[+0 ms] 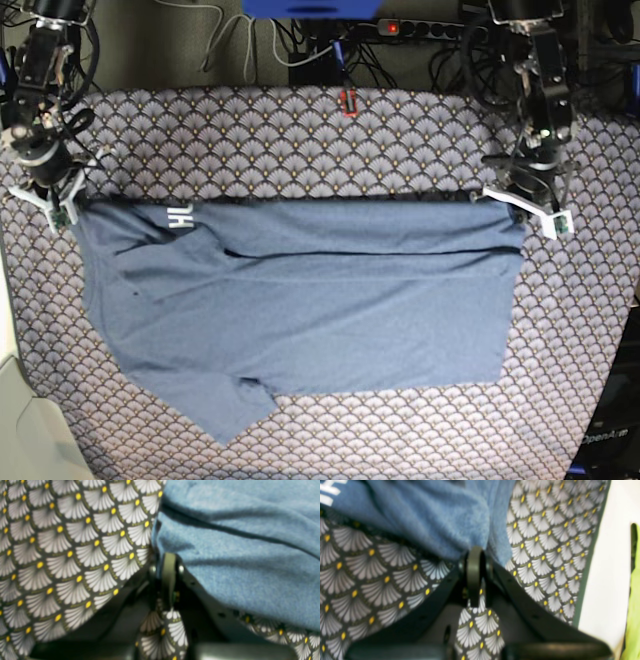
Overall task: Fold the T-shirt properly
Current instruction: 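Pull the folded edge back toward the robot with both grippers, then move both grippers to the hem corners and grasp them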
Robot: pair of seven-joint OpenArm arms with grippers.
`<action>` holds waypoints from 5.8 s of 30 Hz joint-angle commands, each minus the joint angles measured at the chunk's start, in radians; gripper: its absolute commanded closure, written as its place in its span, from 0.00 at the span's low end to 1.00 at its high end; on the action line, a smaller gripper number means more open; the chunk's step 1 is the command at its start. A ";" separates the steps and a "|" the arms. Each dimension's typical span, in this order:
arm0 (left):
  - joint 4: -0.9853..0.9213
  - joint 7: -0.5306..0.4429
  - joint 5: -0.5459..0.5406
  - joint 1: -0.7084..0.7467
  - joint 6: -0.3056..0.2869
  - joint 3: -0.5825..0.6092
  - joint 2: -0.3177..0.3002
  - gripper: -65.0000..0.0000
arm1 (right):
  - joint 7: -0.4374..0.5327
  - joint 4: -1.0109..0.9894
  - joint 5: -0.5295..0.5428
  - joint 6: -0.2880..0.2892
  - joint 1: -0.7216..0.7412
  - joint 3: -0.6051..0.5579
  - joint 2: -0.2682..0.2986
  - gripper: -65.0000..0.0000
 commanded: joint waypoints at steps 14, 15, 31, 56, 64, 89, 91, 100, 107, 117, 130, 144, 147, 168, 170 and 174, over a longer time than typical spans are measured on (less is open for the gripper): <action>0.112 -0.022 0.004 0.136 0.004 -0.007 -0.063 0.99 | 0.010 0.130 0.095 -0.001 -0.153 0.055 0.019 1.00; 0.114 -0.022 0.004 0.144 0.004 -0.007 -0.069 0.99 | 0.010 0.130 0.106 -0.001 -0.165 0.065 0.021 1.00; 0.235 -0.022 0.004 0.265 0.004 -0.007 -0.147 0.99 | 0.013 0.176 0.109 0.001 -0.315 0.072 0.029 1.00; 0.135 -0.028 0.004 0.314 0.003 -0.006 -0.167 0.99 | 0.002 0.192 0.104 0.042 -0.268 0.055 0.012 1.00; 0.135 -0.024 0.004 0.309 0.003 -0.001 -0.164 0.99 | 0.000 0.185 0.104 0.042 -0.272 0.049 0.012 1.00; 0.145 -0.025 0.004 0.297 0.003 -0.007 -0.158 0.57 | -0.109 0.199 0.107 0.042 -0.232 0.097 0.056 0.61; 0.146 -0.025 0.004 0.297 0.003 -0.007 -0.161 0.57 | -0.109 0.207 0.107 0.044 -0.217 0.100 0.056 0.61; 0.149 -0.031 -0.003 0.280 0.006 -0.046 -0.146 0.57 | -0.110 0.254 0.106 0.044 -0.179 -0.032 0.101 0.61; 0.157 -0.022 -0.090 0.148 0.004 -0.170 -0.126 0.57 | -0.119 0.150 0.103 0.044 0.042 -0.173 0.139 0.61; -0.023 -0.021 -0.087 -0.219 0.012 -0.105 -0.129 0.57 | -0.083 -0.434 0.103 0.044 0.553 -0.339 0.174 0.61; -0.475 -0.035 -0.085 -0.593 0.014 0.048 -0.131 0.57 | 0.184 -1.007 0.103 0.036 0.900 -0.462 0.156 0.61; -0.733 -0.289 0.020 -0.654 0.014 0.174 -0.152 0.57 | 0.350 -1.130 0.103 -0.022 0.900 -0.462 0.119 0.61; -0.739 -0.289 0.020 -0.648 0.014 0.174 -0.152 0.57 | 0.350 -1.130 0.103 -0.022 0.894 -0.462 0.115 0.61; -0.738 -0.289 0.020 -0.593 0.014 0.174 -0.158 0.57 | 0.436 -1.205 0.103 -0.188 0.871 -0.463 0.111 0.60; -0.738 -0.289 0.020 -0.591 0.014 0.174 -0.158 0.57 | 0.435 -1.205 0.103 -0.188 0.866 -0.463 0.104 0.60; -0.738 -0.288 0.020 -0.591 0.014 0.174 -0.160 0.57 | 0.433 -1.197 0.103 -0.118 0.846 -0.463 0.099 0.60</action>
